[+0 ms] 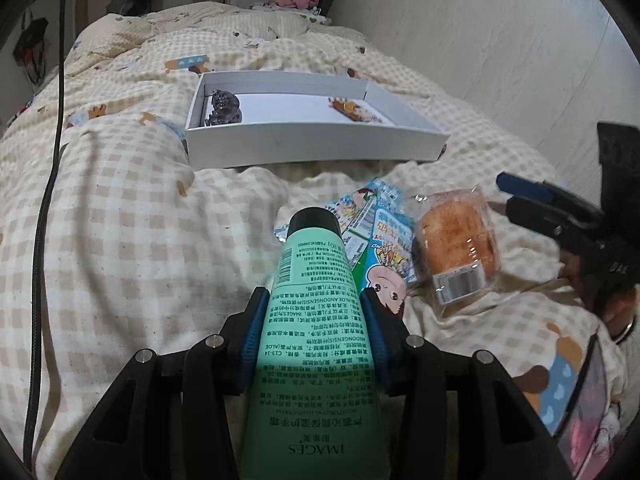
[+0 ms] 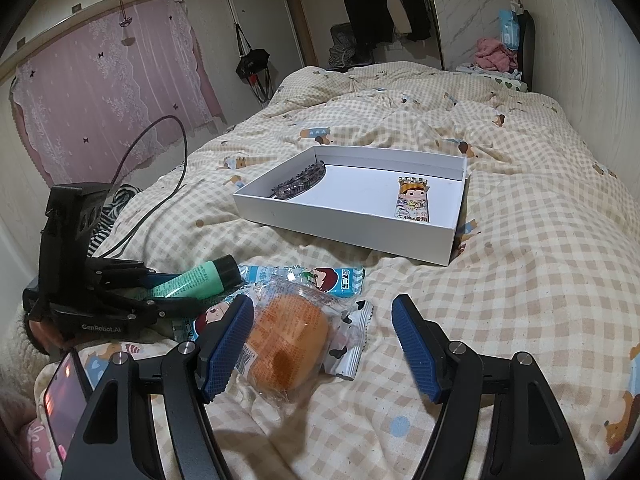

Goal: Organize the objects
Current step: 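Grasp the yellow packaged bread bun with the right gripper while the left holds the tube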

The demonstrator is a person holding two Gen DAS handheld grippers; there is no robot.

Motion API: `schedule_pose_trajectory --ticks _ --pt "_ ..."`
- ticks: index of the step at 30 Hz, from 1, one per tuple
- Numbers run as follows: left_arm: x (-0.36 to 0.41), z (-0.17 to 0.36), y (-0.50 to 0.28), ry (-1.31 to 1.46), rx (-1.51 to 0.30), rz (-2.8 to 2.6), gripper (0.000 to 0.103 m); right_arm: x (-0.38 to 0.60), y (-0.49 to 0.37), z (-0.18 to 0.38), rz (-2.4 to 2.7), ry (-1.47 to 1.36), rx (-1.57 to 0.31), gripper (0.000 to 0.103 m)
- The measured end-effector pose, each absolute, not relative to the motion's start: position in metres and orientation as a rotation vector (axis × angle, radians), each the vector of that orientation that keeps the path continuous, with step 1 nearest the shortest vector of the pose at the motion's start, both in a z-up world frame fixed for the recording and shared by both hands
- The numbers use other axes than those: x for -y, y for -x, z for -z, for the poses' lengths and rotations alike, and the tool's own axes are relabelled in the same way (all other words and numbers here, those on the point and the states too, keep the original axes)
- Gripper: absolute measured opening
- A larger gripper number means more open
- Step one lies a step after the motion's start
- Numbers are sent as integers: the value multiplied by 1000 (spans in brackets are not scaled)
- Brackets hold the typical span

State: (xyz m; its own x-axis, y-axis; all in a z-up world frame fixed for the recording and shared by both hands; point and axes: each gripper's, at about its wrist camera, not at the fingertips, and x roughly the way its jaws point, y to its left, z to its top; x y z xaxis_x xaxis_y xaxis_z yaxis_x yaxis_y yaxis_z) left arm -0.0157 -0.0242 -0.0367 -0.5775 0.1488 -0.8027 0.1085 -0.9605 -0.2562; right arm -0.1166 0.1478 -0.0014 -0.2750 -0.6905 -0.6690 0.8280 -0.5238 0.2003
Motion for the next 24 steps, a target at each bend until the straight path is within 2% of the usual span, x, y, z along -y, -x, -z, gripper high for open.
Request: schedule_pose_trajectory --ticks 8,14,15,16,18,19,24 --pt "42 29 2 1255 613 -2747 50 -153 124 -3 1869 -938 -161 73" --pt "55 20 -12 1074 730 -2770 50 -136 140 1 1744 -1126 -184 72" --pt "57 20 -13 1062 746 -2764 50 -134 141 5 1734 -1150 -194 66" --pt "58 21 -12 1066 757 -2755 50 -132 142 10 1718 -1175 -202 55" --pt "60 22 -10 1084 762 -2750 50 -128 144 19 1688 -1221 -205 47" --pt "60 23 -9 1087 761 -2746 50 -126 146 25 1676 -1251 -216 38" --pt "60 23 -10 1086 763 -2741 50 -127 146 16 1669 -1224 -207 27"
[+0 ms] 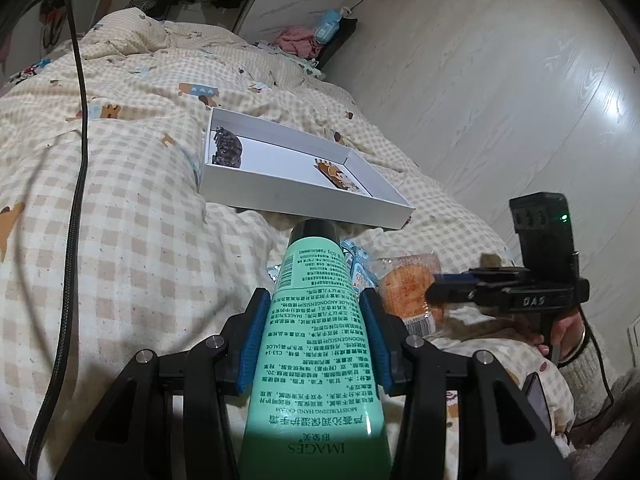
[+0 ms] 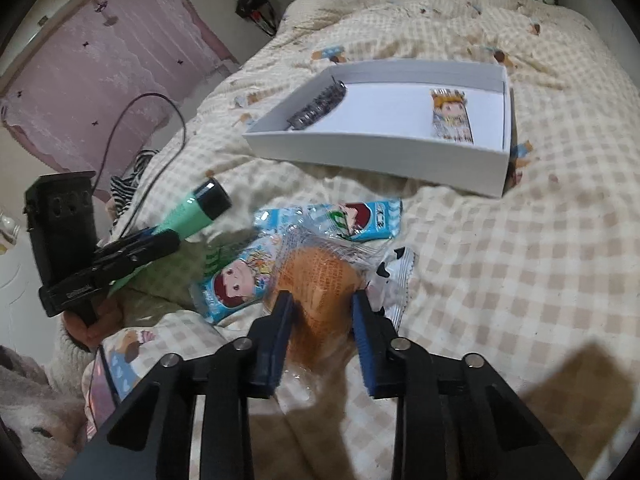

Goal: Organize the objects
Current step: 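Grasp the yellow packaged bread bun with the right gripper while the left holds the tube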

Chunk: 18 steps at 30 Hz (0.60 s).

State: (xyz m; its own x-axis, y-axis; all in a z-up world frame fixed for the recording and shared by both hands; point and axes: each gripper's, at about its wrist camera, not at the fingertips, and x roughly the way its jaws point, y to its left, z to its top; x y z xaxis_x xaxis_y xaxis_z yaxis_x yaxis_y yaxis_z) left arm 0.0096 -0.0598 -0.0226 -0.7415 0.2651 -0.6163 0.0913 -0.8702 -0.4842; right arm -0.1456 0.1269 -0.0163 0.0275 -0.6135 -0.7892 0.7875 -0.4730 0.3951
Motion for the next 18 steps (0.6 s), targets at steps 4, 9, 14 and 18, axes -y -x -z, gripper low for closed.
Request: schedule_pose_trajectory --ticks 4,9,14,18 --pt "60 23 -11 1084 767 -2738 50 -146 157 -12 1703 -1204 -119 23" --pt "60 23 -11 1080 769 -2737 50 -179 172 -48 1781 -1232 -101 23" --pt "60 24 -12 1076 770 -2734 50 -220 182 -72 1960 -1246 -255 23" --pt "60 24 -11 1079 769 -2733 50 -227 173 -83 2171 -1194 -553 23"
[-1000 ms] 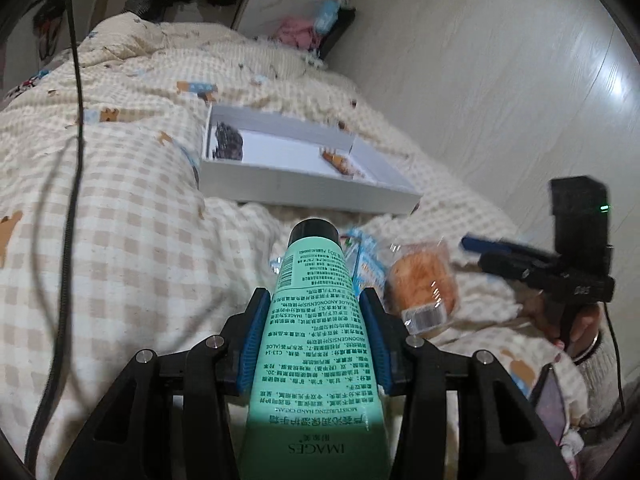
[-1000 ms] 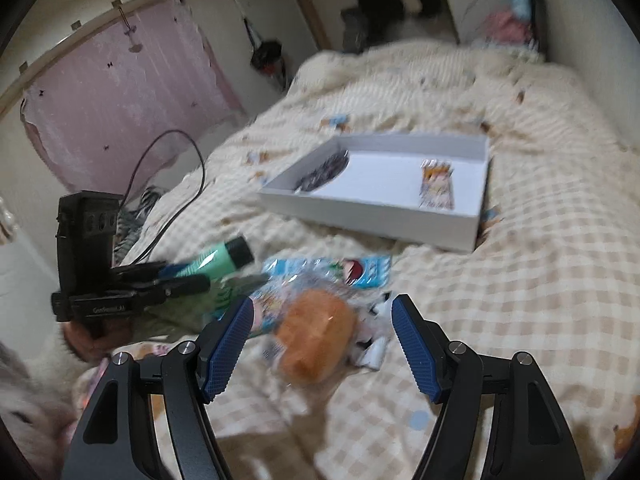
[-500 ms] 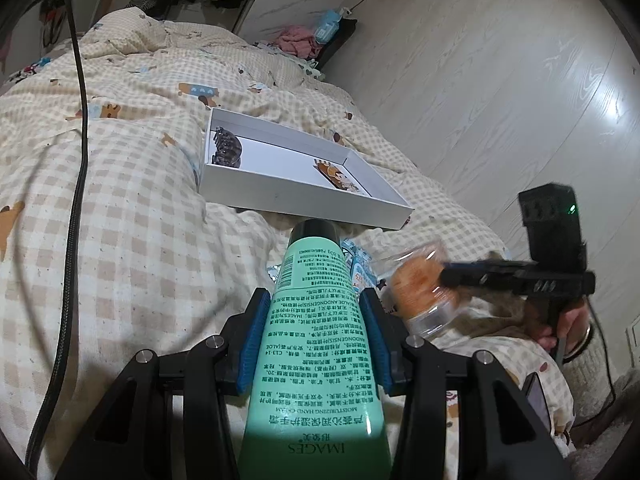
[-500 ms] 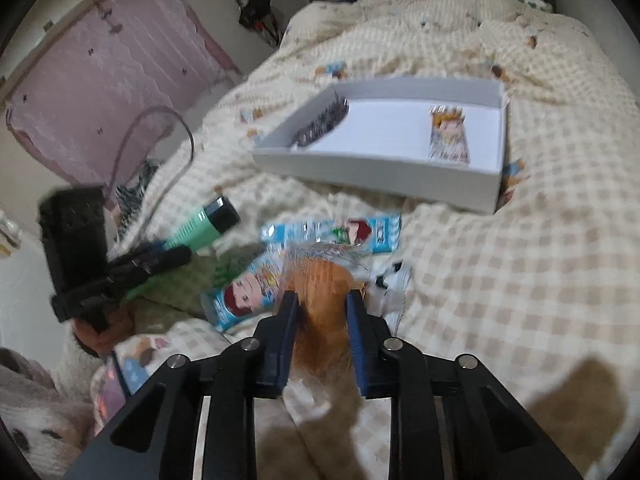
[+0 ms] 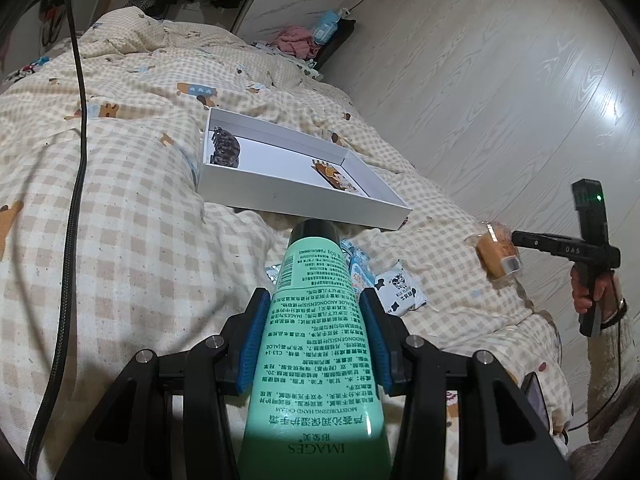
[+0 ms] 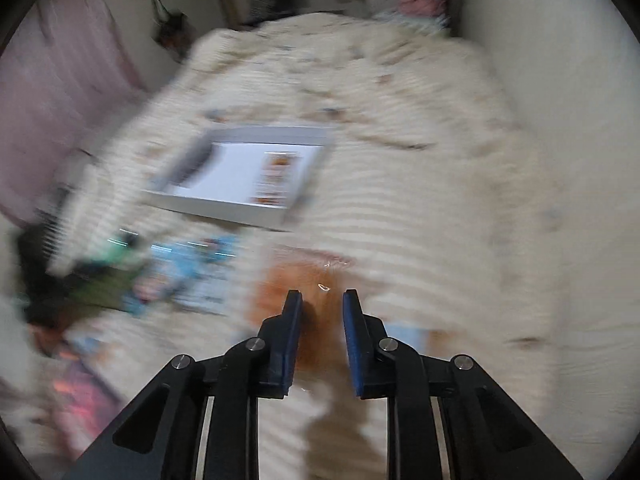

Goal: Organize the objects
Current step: 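Grasp the yellow packaged bread bun with the right gripper while the left holds the tube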

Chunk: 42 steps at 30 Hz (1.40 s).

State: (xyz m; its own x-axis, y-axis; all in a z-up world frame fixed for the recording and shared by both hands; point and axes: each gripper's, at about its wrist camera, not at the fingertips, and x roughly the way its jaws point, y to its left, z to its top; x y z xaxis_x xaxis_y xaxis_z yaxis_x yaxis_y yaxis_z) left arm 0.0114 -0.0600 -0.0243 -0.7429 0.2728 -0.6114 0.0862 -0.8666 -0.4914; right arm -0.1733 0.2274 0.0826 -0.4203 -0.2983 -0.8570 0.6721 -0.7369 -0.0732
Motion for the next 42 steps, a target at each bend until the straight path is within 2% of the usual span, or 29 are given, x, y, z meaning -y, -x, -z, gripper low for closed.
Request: schedule_pose_trajectory --ticks 2,4,5,6,7,11,18,26,38,39,40,42 --pt "59 24 -11 1082 769 -2733 50 -233 173 -88 2232 -1174 -593 23" --pt "59 24 -11 1082 769 -2733 50 -238 176 -89 2232 -1212 -496 25" --pt "59 24 -11 1082 769 -2733 50 -239 177 -89 2225 -1228 -445 31" --pt "59 24 -11 1082 769 -2732 50 -240 177 -88 2224 -1235 -405 59" --pt "59 24 -11 1082 769 -2733 50 -237 174 -88 2224 -1224 -366 80" --pt "59 24 -11 1082 769 -2732 50 -216 155 -83 2205 -1159 -386 80" --pt "59 25 -11 1082 770 -2730 50 -159 136 -50 2119 -1100 -585 80" --pt "59 25 -11 1078 774 -2725 50 -136 141 -26 1956 -1220 -434 80" --pt "59 26 -11 1077 776 -2724 50 -106 130 3 1923 -1265 -574 80" --pt "59 26 -11 1077 776 -2725 50 -105 132 7 1927 -1277 -590 77" --pt "59 26 -11 1077 776 -2725 50 -105 132 10 1945 -1273 -622 62" --pt "59 26 -11 1079 774 -2725 50 -109 133 10 1948 -1263 -603 59"
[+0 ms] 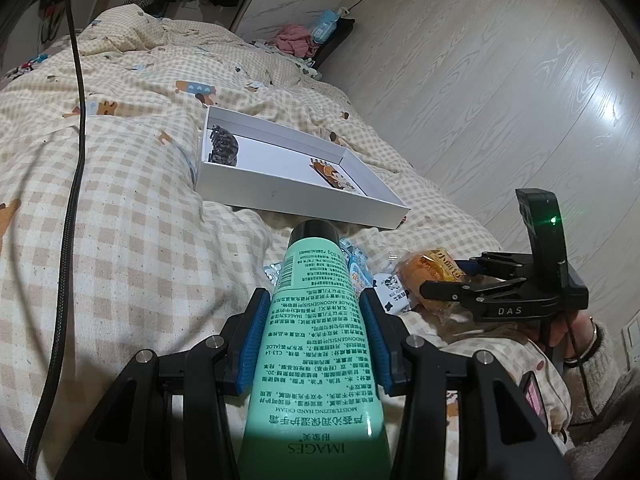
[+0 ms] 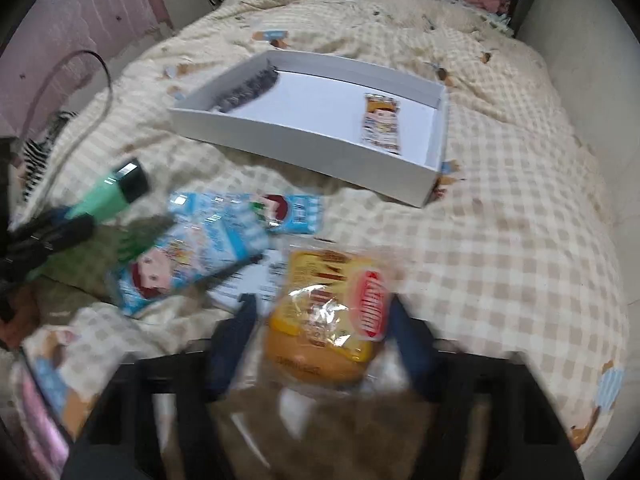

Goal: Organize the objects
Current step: 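Grasp the yellow packaged bread bun with the right gripper while the left holds the tube, then carry the tube and bread bun over the white tray with both grippers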

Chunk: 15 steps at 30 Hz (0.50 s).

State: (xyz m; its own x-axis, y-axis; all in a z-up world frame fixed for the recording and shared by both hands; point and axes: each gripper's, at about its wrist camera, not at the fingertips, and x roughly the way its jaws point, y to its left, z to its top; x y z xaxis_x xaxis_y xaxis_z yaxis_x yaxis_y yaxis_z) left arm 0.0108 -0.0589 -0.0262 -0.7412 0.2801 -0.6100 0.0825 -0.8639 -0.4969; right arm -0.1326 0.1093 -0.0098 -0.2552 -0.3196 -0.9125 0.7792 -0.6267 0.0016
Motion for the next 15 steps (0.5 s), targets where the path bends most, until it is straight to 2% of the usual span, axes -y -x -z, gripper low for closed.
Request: schedule_pose_trajectory --ticks 15 --pt "59 26 -12 1071 775 -2733 50 -162 107 -48 1837 -982 -158 57"
